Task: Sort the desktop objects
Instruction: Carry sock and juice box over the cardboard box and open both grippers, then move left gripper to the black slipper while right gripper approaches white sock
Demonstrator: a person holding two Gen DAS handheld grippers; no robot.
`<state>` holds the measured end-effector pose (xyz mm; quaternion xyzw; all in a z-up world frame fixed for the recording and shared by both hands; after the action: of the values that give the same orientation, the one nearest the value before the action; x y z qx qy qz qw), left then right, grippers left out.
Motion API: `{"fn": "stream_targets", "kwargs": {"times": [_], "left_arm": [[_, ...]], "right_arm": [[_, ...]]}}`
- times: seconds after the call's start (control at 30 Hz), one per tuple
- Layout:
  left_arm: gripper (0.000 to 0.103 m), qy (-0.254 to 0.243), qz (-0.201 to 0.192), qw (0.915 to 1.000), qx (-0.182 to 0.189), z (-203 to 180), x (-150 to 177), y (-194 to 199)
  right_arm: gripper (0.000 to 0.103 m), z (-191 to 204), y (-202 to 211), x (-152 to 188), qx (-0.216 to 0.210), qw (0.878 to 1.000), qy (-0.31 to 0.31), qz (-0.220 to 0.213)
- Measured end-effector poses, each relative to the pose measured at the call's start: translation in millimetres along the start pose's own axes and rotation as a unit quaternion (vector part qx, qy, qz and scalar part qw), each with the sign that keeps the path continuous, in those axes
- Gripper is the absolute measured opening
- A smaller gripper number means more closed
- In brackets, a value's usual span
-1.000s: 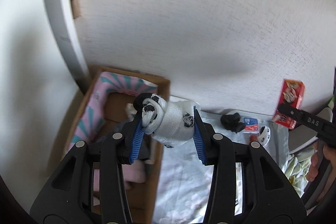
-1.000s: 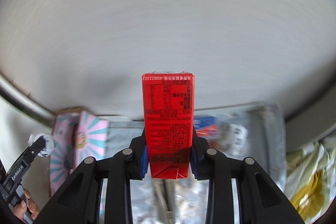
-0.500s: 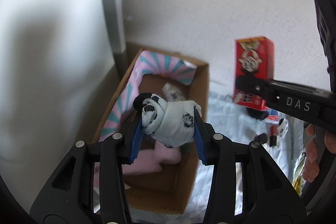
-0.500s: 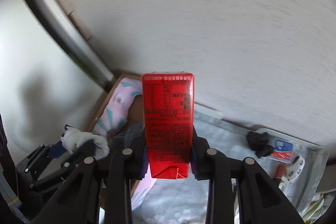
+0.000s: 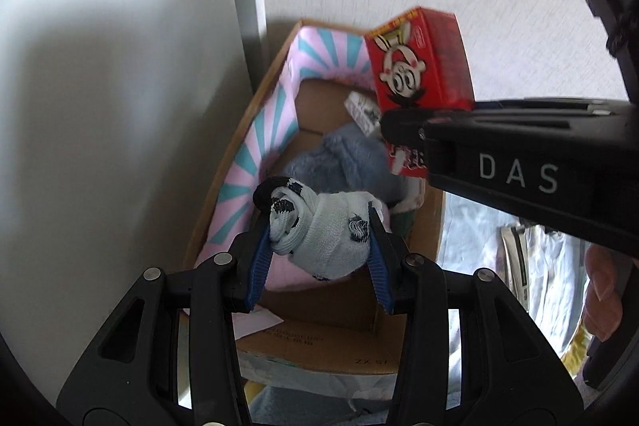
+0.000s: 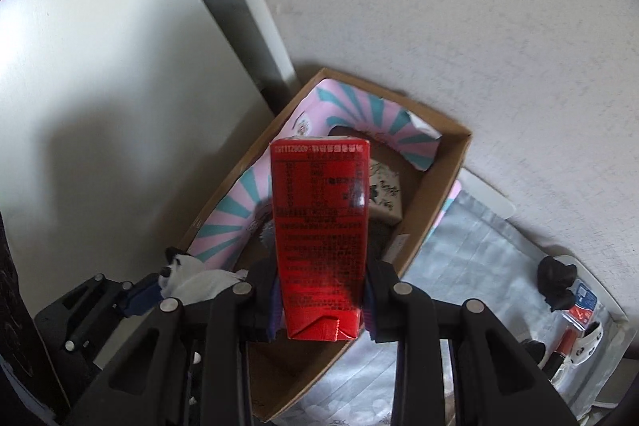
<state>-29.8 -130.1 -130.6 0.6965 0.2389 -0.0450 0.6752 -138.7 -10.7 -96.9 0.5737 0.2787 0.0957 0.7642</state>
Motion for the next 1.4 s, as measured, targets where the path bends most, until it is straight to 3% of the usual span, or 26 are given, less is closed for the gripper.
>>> {"fn": "stream_targets", "kwargs": {"times": [0.37,0.43,0.47,0.53,0.57,0.63,0.7,1.1,1.4], "left_arm": [[0.04,0.001,0.012,0.9998,0.013,4.2,0.9,-8.4],[0.044,0.005,0.009,0.9998,0.016,4.5,0.3,-9.2],[0.053,0.006,0.006,0.9998,0.017,4.2,-0.1,-7.8],[0.082,0.005,-0.003,0.9999,0.015,3.4,-2.7,-5.2],[0.103,0.005,-0.012,0.9999,0.007,3.7,-4.4,-2.3],[0.102,0.006,-0.038,0.9993,0.002,4.2,-6.9,6.6],[0.103,0.008,-0.042,0.999,0.014,4.2,-9.2,8.5],[0.103,0.018,-0.038,0.9987,0.028,5.8,-4.1,11.5],[0.103,-0.002,-0.039,0.9986,0.034,-7.7,-3.9,16.4]], "right_arm": [[0.029,1.4,-16.2,5.7,-0.012,1.0,0.005,0.019],[0.029,1.2,-15.4,6.3,-0.008,1.0,0.005,0.021],[0.029,0.8,-16.2,6.2,-0.005,1.0,0.004,0.022],[0.032,0.4,-15.8,5.2,0.001,1.0,0.005,0.02],[0.037,-0.2,-16.7,4.2,0.002,1.0,0.004,0.018],[0.078,-1.4,-16.1,1.9,0.0,1.0,0.002,0.01],[0.09,-0.6,-11.4,0.4,-0.004,1.0,0.005,-0.002],[0.094,-11.9,-8.2,2.5,0.011,1.0,-0.003,-0.006],[0.094,-16.4,7.9,10.9,0.012,1.0,-0.001,-0.015]]}}
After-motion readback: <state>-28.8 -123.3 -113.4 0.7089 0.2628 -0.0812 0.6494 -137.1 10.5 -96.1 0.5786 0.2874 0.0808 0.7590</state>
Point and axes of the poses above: each gripper's, at about its wrist camera, not at the fingertips, and y roughly against the way its jaws point, z to its left, x to its underside, the point moved 3 cm from there along -y, roughly the way its jaws point, and after that the axes turned 2 degrees about z, right-handed, at the moved point
